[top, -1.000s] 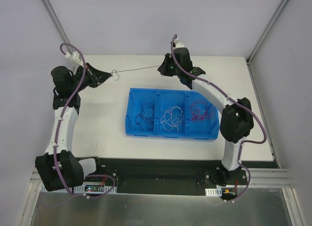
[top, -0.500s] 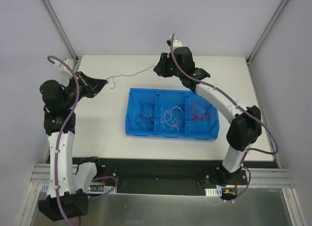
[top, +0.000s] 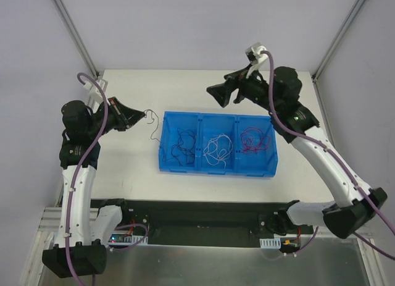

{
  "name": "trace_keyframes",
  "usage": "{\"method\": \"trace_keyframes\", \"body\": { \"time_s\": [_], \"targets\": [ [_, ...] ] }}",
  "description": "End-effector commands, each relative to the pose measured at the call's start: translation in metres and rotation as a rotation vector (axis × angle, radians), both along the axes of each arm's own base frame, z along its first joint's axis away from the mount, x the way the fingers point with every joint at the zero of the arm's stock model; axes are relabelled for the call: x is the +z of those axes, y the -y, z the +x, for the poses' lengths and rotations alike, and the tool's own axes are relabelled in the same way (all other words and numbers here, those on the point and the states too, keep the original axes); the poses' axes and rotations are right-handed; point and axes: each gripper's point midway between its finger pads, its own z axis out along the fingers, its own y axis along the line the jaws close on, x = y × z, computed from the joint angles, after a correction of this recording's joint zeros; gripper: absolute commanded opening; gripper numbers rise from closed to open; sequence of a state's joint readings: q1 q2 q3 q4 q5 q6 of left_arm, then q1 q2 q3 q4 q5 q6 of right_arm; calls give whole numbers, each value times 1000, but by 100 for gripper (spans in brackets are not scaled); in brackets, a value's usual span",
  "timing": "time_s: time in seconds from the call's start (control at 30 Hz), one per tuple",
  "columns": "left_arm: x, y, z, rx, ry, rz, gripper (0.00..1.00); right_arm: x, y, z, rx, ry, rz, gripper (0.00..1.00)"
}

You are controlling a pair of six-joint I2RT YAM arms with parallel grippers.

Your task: Untangle the cables

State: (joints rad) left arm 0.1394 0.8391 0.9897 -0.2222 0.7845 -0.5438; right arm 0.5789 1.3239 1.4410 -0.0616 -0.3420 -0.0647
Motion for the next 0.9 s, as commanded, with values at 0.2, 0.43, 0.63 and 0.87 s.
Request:
{"method": "trace_keyframes", "body": {
  "time_s": [0.2, 0.43, 0.63, 0.87],
  "targets": [
    [-21, 50, -9, -137, -57, 18, 0, 22, 58, 13, -172, 135, 33, 94],
    [-64, 72, 5, -146, -175, 68, 0, 15, 74, 27, -218, 87, 51, 94],
    [-108, 89, 19, -136, -286, 148, 0, 11, 91, 34, -269, 80, 58, 94],
    [-170, 101, 21, -103, -408, 283, 12, 4, 102, 43, -299, 50, 67, 94]
  ]
}}
